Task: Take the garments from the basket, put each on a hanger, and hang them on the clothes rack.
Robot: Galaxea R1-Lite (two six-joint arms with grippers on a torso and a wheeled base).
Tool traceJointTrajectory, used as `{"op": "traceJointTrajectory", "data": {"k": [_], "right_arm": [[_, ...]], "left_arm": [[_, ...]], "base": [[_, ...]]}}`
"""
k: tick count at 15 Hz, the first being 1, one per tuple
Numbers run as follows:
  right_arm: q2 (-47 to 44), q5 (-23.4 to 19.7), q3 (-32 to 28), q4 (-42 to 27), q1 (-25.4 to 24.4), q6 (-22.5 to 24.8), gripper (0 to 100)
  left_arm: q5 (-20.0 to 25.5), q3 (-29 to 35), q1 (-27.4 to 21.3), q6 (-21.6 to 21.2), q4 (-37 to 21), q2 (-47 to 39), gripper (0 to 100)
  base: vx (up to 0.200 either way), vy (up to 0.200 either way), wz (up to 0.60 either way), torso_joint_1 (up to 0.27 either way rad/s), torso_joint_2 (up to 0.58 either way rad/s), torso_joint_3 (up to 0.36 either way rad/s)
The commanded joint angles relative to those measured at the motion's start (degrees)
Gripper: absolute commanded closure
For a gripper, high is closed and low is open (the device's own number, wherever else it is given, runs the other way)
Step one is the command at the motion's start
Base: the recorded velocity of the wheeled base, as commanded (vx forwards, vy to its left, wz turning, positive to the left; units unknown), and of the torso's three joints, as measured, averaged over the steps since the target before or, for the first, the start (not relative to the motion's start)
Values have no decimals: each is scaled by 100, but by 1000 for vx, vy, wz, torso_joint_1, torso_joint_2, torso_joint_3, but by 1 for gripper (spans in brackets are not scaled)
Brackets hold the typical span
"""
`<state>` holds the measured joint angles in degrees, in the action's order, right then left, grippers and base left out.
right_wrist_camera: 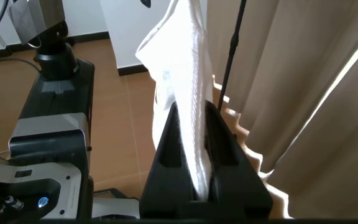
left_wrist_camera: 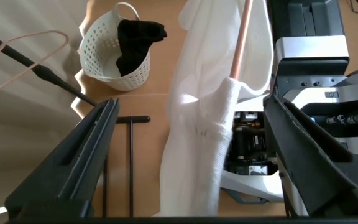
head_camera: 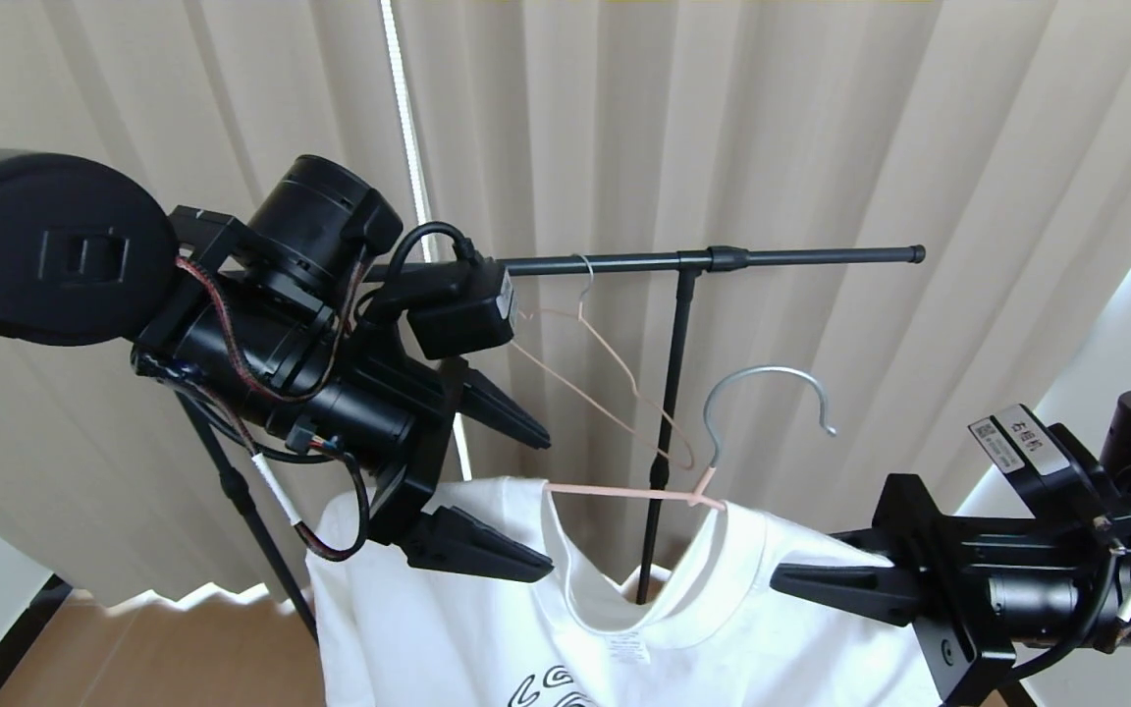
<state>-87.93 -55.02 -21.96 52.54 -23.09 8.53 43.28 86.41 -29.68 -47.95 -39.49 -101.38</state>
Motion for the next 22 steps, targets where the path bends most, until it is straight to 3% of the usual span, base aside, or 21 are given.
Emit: {"op": "traceJointTrajectory", "data": {"k": [1, 12, 13, 22], "right_arm": [[57, 0, -2, 2, -20, -10, 100], [145, 0, -11, 2, -29, -18, 100], [145, 0, -11, 2, -29, -18, 100], [145, 8, -2, 2, -20, -10, 100]], "left_arm": [[-3, -36, -73, -4, 11, 13, 0], [-162, -168, -301, -83, 81, 4, 0], [-241, -168, -310, -92, 81, 4, 100], [-443, -168, -345, -101, 81, 65, 100]], "base": [[0, 0, 0, 0, 0, 0], [0, 0, 0, 0, 0, 0], [0, 0, 0, 0, 0, 0], [0, 0, 0, 0, 0, 0]]}}
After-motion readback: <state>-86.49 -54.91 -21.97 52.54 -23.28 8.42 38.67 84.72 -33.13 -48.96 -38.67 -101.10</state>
